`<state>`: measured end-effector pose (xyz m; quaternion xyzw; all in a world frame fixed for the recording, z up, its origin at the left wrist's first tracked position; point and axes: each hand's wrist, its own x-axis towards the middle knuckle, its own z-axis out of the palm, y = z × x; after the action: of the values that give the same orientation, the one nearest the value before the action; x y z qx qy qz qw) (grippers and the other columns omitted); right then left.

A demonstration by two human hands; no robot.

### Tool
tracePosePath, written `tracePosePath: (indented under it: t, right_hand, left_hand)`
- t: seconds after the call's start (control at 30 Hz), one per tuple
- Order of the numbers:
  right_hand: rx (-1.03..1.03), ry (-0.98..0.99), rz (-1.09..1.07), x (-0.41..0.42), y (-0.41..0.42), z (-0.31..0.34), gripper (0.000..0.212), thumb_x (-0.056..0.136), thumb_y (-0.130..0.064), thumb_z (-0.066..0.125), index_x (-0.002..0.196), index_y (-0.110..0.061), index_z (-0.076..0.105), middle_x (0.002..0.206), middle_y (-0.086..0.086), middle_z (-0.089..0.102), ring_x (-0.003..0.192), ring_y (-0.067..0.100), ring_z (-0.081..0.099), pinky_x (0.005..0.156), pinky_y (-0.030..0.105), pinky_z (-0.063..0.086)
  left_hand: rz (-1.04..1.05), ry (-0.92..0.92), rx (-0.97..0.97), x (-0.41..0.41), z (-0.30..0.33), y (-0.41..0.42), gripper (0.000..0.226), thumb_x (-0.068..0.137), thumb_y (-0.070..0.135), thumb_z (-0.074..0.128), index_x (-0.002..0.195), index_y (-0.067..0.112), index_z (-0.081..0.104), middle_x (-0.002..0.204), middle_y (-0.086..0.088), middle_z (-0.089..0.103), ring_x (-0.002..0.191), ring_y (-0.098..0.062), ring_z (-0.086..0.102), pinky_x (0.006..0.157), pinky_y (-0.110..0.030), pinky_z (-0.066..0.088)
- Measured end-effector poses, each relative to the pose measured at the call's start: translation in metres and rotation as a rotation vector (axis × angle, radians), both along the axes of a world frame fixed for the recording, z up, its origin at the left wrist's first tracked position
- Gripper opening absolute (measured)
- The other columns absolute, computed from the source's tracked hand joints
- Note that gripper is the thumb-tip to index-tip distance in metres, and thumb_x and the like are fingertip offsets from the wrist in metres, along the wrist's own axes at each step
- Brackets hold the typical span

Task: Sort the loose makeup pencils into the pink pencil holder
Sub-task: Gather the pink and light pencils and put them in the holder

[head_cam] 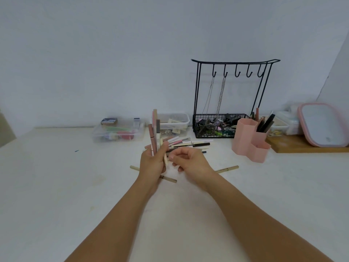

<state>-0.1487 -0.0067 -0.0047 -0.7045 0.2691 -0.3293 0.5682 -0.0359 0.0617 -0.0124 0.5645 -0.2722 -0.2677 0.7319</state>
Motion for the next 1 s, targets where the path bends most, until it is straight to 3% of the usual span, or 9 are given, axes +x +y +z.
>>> tracePosePath:
  t: [0.1, 0.17, 0.23, 0.37, 0.5, 0.57, 0.73, 1.0]
  right_hand:
    - [-0.53, 0.315, -0.254, -0.011, -0.026, 0.0, 0.01, 0.093, -0.019, 0.065, 0.1, -0.017, 0.071, 0.092, -0.004, 0.069, 0.083, 0.008, 0.06, 0.073, 0.021, 0.047]
    - [-0.721, 0.578, -0.282, -0.019, -0.042, -0.007, 0.017, 0.096, -0.023, 0.058, 0.111, -0.022, 0.067, 0.106, -0.002, 0.066, 0.101, 0.017, 0.055, 0.083, 0.033, 0.049]
    - [-0.744, 0.696, -0.267, -0.024, -0.051, -0.012, 0.02, 0.098, -0.022, 0.052, 0.114, -0.023, 0.065, 0.109, 0.001, 0.064, 0.106, 0.023, 0.054, 0.085, 0.04, 0.05]
    - [-0.82, 0.785, -0.279, -0.025, -0.056, -0.013, 0.023, 0.098, -0.02, 0.048, 0.115, -0.022, 0.063, 0.112, 0.002, 0.064, 0.104, 0.025, 0.052, 0.084, 0.041, 0.048]
    - [-0.823, 0.822, -0.293, -0.026, -0.057, -0.012, 0.021, 0.099, -0.021, 0.052, 0.115, -0.022, 0.065, 0.112, 0.003, 0.064, 0.106, 0.026, 0.05, 0.086, 0.041, 0.048]
    - [-0.82, 0.808, -0.287, -0.026, -0.057, -0.01, 0.022, 0.097, -0.023, 0.055, 0.116, -0.025, 0.066, 0.113, 0.002, 0.065, 0.106, 0.025, 0.051, 0.085, 0.038, 0.048]
    - [-0.739, 0.558, -0.218, -0.024, -0.044, -0.001, 0.02, 0.094, -0.024, 0.062, 0.113, -0.025, 0.07, 0.115, -0.007, 0.064, 0.109, 0.016, 0.055, 0.094, 0.035, 0.048]
    - [-0.737, 0.694, -0.105, -0.019, -0.037, 0.001, 0.014, 0.094, -0.015, 0.059, 0.099, -0.018, 0.072, 0.097, -0.001, 0.063, 0.088, 0.017, 0.06, 0.08, 0.032, 0.051]
  left_hand:
    - [0.021, 0.069, -0.016, 0.003, 0.001, -0.001, 0.027, 0.101, 0.032, 0.06, 0.081, 0.014, 0.054, 0.062, -0.002, 0.05, 0.049, -0.012, 0.049, 0.038, -0.021, 0.034]
    - [0.013, 0.063, -0.031, 0.004, 0.002, 0.0, 0.021, 0.103, 0.034, 0.057, 0.093, 0.016, 0.059, 0.065, -0.002, 0.057, 0.055, -0.012, 0.058, 0.038, -0.021, 0.039]
    - [0.013, 0.042, -0.031, 0.006, 0.0, 0.001, 0.02, 0.101, 0.038, 0.059, 0.098, 0.018, 0.059, 0.063, -0.001, 0.059, 0.053, -0.012, 0.058, 0.039, -0.021, 0.04]
    - [0.011, 0.005, -0.033, 0.006, -0.001, 0.004, 0.025, 0.098, 0.038, 0.065, 0.084, 0.02, 0.055, 0.057, 0.001, 0.048, 0.045, -0.012, 0.044, 0.041, -0.023, 0.03]
    - [0.089, 0.094, -0.022, 0.011, 0.001, 0.005, 0.035, 0.096, 0.038, 0.067, 0.076, 0.02, 0.045, 0.054, 0.003, 0.038, 0.043, -0.01, 0.03, 0.04, -0.023, 0.023]
    - [0.101, 0.127, -0.018, 0.014, 0.001, 0.004, 0.036, 0.098, 0.038, 0.064, 0.075, 0.02, 0.044, 0.054, 0.003, 0.036, 0.042, -0.009, 0.028, 0.039, -0.022, 0.023]
    - [0.076, 0.099, 0.004, 0.012, 0.0, 0.003, 0.038, 0.1, 0.041, 0.06, 0.075, 0.018, 0.043, 0.052, 0.004, 0.038, 0.042, -0.011, 0.031, 0.04, -0.023, 0.026]
    - [0.088, 0.082, 0.02, 0.011, -0.001, 0.002, 0.033, 0.099, 0.041, 0.062, 0.083, 0.015, 0.051, 0.055, 0.004, 0.042, 0.041, -0.008, 0.035, 0.04, -0.023, 0.027]
